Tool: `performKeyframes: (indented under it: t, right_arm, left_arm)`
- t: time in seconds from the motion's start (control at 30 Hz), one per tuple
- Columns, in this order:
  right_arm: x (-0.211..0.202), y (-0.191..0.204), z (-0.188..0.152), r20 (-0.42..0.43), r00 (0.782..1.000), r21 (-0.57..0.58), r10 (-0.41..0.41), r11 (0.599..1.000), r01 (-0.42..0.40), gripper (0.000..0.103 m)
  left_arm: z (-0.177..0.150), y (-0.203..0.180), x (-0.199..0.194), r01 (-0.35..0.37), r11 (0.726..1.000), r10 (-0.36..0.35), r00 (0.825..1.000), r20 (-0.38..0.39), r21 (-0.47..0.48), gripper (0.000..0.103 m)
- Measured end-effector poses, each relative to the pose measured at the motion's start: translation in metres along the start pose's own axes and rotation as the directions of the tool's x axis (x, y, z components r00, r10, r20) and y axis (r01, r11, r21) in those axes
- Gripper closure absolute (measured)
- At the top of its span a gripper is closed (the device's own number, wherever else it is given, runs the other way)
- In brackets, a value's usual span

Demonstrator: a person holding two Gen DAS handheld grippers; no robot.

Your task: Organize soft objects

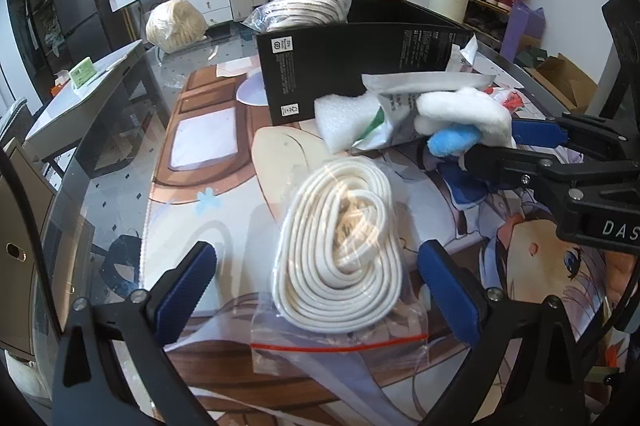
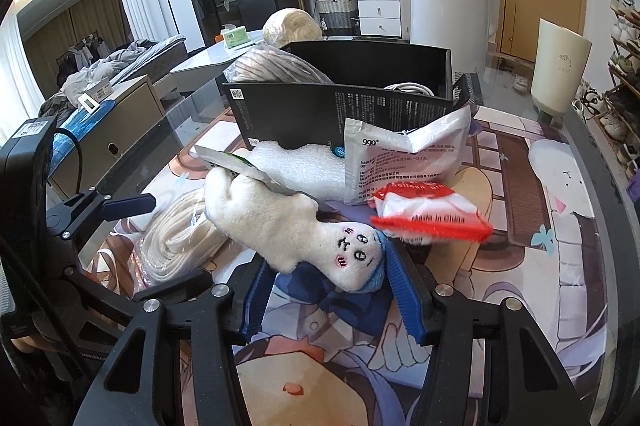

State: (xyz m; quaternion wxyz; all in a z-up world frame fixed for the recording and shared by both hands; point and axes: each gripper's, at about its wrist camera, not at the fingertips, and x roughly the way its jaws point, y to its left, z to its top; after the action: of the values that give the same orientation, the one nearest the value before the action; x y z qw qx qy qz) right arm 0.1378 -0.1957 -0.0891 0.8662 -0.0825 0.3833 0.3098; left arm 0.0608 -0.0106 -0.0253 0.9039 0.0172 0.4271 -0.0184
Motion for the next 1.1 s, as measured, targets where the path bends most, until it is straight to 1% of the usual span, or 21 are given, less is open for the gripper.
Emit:
performKeyframes:
  t: [0.07,0.17,0.27,0.3,0.33,0.37,0.4,0.5,0.63,0.9,1.1]
  right_arm:
    - [-0.001,0.0,0.0,0.003,1.0,-0.002,0.001,1.0,-0.001,0.048]
    - [-0.002,0.0,0.001,0.005,1.0,-0.003,0.003,1.0,-0.003,0.048]
    - [-0.004,0.0,-0.001,0.009,1.0,-0.002,0.004,1.0,-0.004,0.048]
    - [-0.005,0.0,-0.001,0.012,1.0,0.0,0.006,1.0,-0.006,0.048]
    - [-0.007,0.0,-0.003,0.016,1.0,0.002,0.008,1.0,-0.008,0.048]
    - [-0.008,0.0,-0.004,0.019,1.0,0.003,0.01,1.0,-0.01,0.048]
    - [-0.009,0.0,-0.005,0.022,1.0,0.004,0.012,1.0,-0.012,0.048]
    - [-0.014,-0.001,-0.007,0.032,0.999,0.005,0.012,1.0,-0.012,0.048]
    - [-0.02,-0.001,-0.01,0.044,0.999,0.007,0.013,1.0,-0.013,0.048]
    - [-0.031,0.003,-0.013,0.077,0.997,-0.005,0.012,1.0,-0.011,0.048]
    - [-0.038,0.004,-0.013,0.114,0.993,-0.007,0.007,1.0,-0.007,0.048]
  left_arm:
    - [-0.001,0.001,-0.001,0.024,1.0,-0.024,1.0,0.001,-0.002,0.007]
    - [-0.004,-0.001,-0.004,0.036,0.999,-0.036,0.999,0.013,0.007,0.015]
    - [-0.004,-0.003,-0.007,0.047,0.999,-0.048,0.998,0.028,0.02,0.03]
    - [-0.004,-0.004,-0.008,0.051,0.998,-0.051,0.998,0.033,0.024,0.041]
    - [-0.004,-0.005,-0.009,0.053,0.998,-0.054,0.998,0.036,0.029,0.047]
    - [-0.004,-0.006,-0.01,0.057,0.998,-0.058,0.998,0.037,0.033,0.049]
    - [-0.005,-0.006,-0.01,0.061,0.997,-0.062,0.997,0.041,0.036,0.053]
    - [-0.006,-0.008,-0.013,0.071,0.997,-0.073,0.996,0.048,0.04,0.059]
    - [-0.004,-0.009,-0.018,0.083,0.996,-0.086,0.994,0.062,0.039,0.062]
    - [0.0,-0.004,-0.029,0.095,0.995,-0.095,0.99,0.103,0.013,0.063]
    - [0.001,0.004,-0.04,0.108,0.994,-0.105,0.983,0.149,-0.015,0.063]
